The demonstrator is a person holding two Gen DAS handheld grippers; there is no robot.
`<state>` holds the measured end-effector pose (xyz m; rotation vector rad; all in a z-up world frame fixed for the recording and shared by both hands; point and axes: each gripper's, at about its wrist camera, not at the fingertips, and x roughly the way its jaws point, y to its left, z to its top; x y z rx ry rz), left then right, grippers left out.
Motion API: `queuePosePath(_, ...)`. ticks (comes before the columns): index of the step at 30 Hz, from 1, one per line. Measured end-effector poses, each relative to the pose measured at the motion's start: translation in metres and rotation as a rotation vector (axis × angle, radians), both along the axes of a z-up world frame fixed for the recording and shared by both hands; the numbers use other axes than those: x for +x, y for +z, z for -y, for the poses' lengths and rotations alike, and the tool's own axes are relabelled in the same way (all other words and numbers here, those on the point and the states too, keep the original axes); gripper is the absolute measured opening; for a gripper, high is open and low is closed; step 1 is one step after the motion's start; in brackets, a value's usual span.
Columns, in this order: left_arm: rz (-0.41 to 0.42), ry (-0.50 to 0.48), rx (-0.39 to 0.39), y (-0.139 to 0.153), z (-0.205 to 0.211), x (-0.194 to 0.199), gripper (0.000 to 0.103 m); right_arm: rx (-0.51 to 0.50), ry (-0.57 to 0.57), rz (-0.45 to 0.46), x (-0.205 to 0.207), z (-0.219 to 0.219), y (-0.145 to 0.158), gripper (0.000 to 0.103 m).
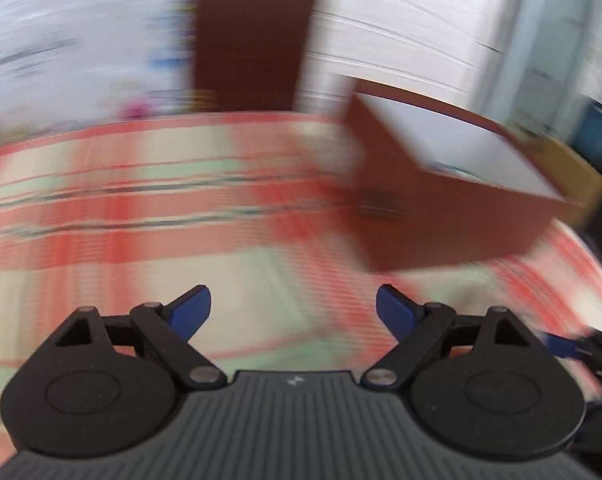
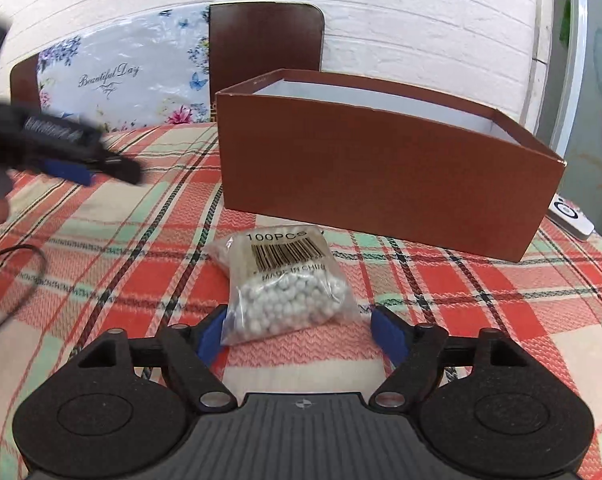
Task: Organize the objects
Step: 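Lift both cotton bags and carry them toward the brown box, then lower both bags into the brown box and open both tools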
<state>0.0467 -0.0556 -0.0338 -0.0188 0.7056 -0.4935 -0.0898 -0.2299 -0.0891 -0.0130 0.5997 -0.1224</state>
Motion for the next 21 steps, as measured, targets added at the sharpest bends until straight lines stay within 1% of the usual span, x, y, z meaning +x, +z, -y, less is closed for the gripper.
queuePosePath(2, -0.040, -0.089, -0.007, -0.002, 0.031, -0.003, 0.091, 0.015, 0.002, 0.006, -0.001, 0.002, 0.000, 0.076)
queuePosePath(6, -0.124, -0.203, -0.005, -0.015, 0.074, 0.003, 0.093, 0.033, 0.010, 0.016, -0.002, 0.007, 0.000, 0.076)
queuePosePath(8, -0.212, -0.234, -0.018, -0.027, 0.087, 0.011, 0.097, 0.041, 0.018, 0.013, -0.002, 0.008, 0.001, 0.078)
queuePosePath(9, -0.246, -0.243, -0.036, -0.032, 0.090, 0.013, 0.103, 0.045, 0.024, 0.011, 0.000, 0.008, 0.000, 0.076)
queuePosePath(10, -0.240, -0.247, -0.042, -0.033, 0.092, 0.013, 0.103, 0.044, 0.031, 0.014, 0.000, 0.008, 0.000, 0.071)
queuePosePath(11, -0.226, -0.247, -0.027, -0.034, 0.096, 0.010, 0.103, 0.043, 0.045, 0.018, 0.001, 0.009, 0.000, 0.056)
queuePosePath(12, -0.212, -0.243, -0.013, -0.034, 0.099, 0.007, 0.099, 0.039, 0.052, 0.021, 0.002, 0.008, 0.000, 0.050)
queuePosePath(13, -0.210, -0.254, -0.022, -0.033, 0.100, 0.004, 0.084, 0.039, 0.055, 0.026, 0.002, 0.008, 0.000, 0.048)
queuePosePath(15, -0.256, -0.285, -0.069, -0.027, 0.097, 0.005, 0.067, 0.055, 0.060, 0.047, -0.002, 0.010, 0.001, 0.045)
queuePosePath(16, -0.262, -0.275, -0.068, -0.024, 0.098, 0.006, 0.067, 0.072, 0.066, 0.065, -0.005, 0.013, 0.003, 0.045)
queuePosePath(17, -0.248, -0.274, -0.066, -0.018, 0.097, 0.003, 0.067, 0.095, 0.072, 0.093, -0.009, 0.015, 0.006, 0.044)
queuePosePath(19, -0.191, -0.286, -0.068, -0.001, 0.099, -0.005, 0.067, 0.116, 0.080, 0.165, -0.016, 0.018, 0.016, 0.044)
queuePosePath(21, -0.121, -0.304, -0.066, 0.020, 0.102, -0.011, 0.067, 0.092, 0.076, 0.239, -0.021, 0.018, 0.027, 0.044)
